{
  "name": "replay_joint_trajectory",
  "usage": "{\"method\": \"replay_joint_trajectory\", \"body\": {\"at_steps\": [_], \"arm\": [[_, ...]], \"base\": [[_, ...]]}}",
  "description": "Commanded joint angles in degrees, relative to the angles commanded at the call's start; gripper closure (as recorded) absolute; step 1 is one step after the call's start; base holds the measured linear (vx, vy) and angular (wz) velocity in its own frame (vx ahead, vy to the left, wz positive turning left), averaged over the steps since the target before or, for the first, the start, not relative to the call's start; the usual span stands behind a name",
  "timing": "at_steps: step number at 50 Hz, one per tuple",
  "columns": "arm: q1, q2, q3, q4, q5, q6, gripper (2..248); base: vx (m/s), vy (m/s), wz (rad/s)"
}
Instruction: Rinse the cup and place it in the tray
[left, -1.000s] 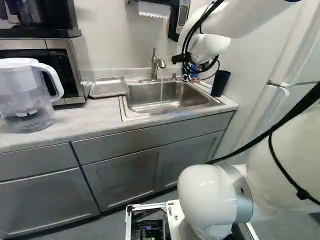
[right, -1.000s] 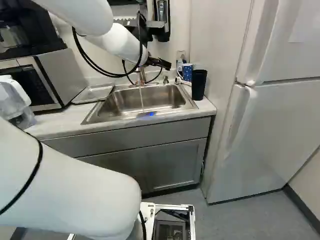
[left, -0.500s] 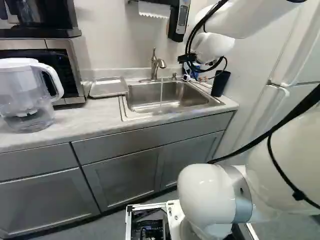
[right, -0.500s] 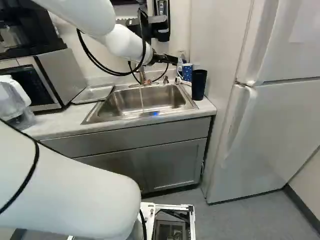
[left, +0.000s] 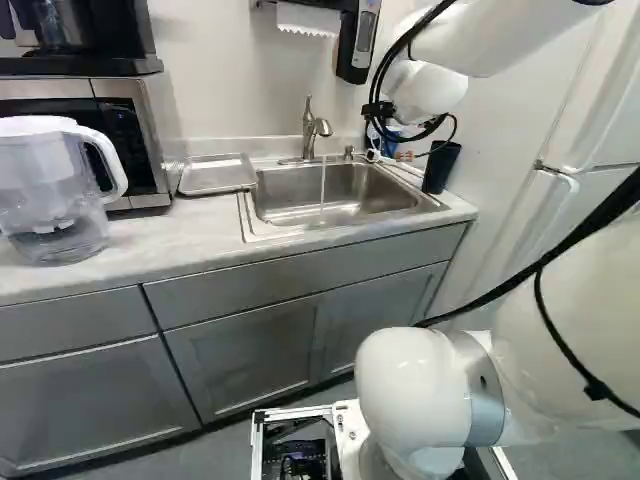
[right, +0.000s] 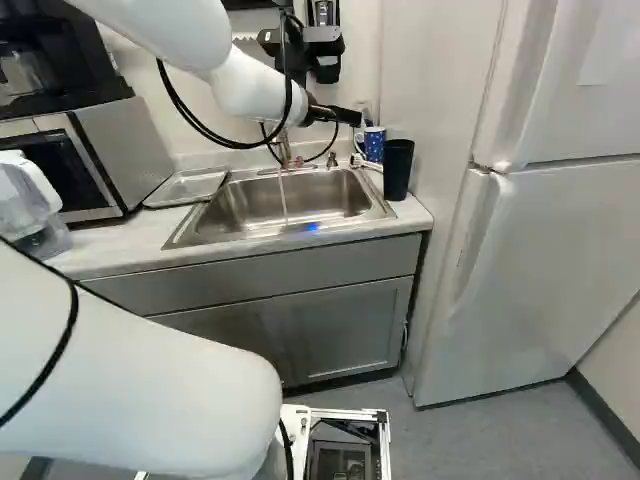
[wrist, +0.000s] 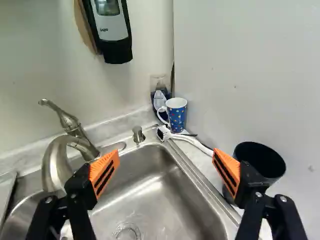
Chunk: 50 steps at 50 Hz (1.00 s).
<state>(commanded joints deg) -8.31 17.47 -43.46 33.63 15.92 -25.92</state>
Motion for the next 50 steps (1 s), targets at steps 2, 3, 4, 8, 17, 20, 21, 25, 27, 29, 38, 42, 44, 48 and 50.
{"method": "replay_joint_trajectory", "body": {"at_steps": [2,3,4,8,17,20,21,25,27,29,38,42,44,48,50], "arm": [[0.00,0.00,0.00,0.41,0.34,0.00,3],[0.00,0.00,0.00,0.62,0.52,0.00,3],[0.00,0.00,0.00,0.82,0.69,0.00,3],[0.00,0.00,0.00,1.65,1.44,0.00,3],[0.00,0.00,0.00,3.50,3.44,0.00,3],[0.00,-0.03,0.04,4.12,4.15,0.00,3],[0.00,-0.07,0.07,4.33,4.39,0.00,3],[0.01,-0.30,0.21,5.15,5.36,0.00,3],[0.01,-0.45,0.29,5.56,5.86,0.00,3],[0.02,-0.60,0.37,5.97,6.35,0.00,3],[0.04,-1.37,0.77,7.65,8.66,0.00,3],[0.06,-1.73,0.95,8.41,9.71,0.00,3],[0.07,-1.91,1.04,8.81,10.23,0.00,3],[0.14,-2.29,1.20,9.62,11.28,0.00,3],[0.20,-2.52,1.25,10.02,11.80,0.00,3]], "base": [[0.000,0.000,0.000],[0.000,0.000,0.000],[0.000,0.000,0.000],[0.000,0.000,0.000],[0.000,0.000,0.000],[0.000,0.000,0.000],[0.000,0.000,0.000],[0.000,0.000,0.000],[0.000,0.000,0.000],[0.000,0.000,0.000],[0.000,0.000,0.000],[0.000,0.000,0.000],[0.000,0.000,0.000],[0.000,0.000,0.000],[0.000,0.000,0.000]]}}
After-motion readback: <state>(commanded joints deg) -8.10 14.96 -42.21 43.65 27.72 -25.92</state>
